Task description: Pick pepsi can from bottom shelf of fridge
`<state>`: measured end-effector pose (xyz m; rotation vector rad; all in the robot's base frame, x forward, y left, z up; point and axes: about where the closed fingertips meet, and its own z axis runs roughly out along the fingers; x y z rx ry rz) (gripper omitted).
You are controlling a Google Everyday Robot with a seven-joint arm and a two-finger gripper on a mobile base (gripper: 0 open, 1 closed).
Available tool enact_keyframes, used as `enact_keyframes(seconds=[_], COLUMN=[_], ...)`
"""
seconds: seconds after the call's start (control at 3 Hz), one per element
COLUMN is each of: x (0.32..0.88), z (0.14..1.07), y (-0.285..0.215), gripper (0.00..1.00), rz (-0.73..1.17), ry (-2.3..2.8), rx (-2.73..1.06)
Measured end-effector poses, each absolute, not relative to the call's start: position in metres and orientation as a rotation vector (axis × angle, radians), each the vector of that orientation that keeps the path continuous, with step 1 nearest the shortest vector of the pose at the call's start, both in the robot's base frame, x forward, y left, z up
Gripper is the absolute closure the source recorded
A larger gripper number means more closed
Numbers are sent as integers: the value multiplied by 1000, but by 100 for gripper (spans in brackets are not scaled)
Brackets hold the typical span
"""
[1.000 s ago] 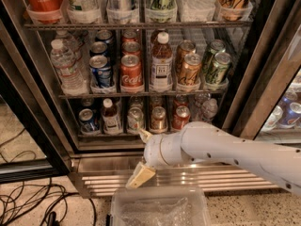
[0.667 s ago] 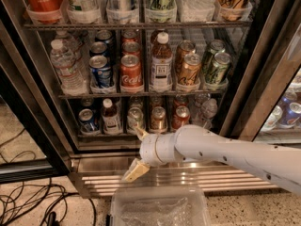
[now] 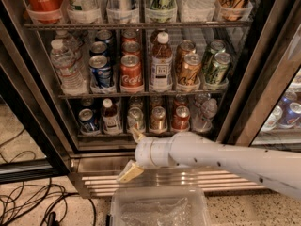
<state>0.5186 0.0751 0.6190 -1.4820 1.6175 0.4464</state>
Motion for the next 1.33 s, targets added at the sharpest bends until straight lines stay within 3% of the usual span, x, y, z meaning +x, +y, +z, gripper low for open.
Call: enact_keyframes(seconds=[0.67,1.33], x=[506,529], z=[567,570], y=[175,203], gripper=[0,0], rz=[485,388], ry=[1449,1388], rx=[-1361,-1188])
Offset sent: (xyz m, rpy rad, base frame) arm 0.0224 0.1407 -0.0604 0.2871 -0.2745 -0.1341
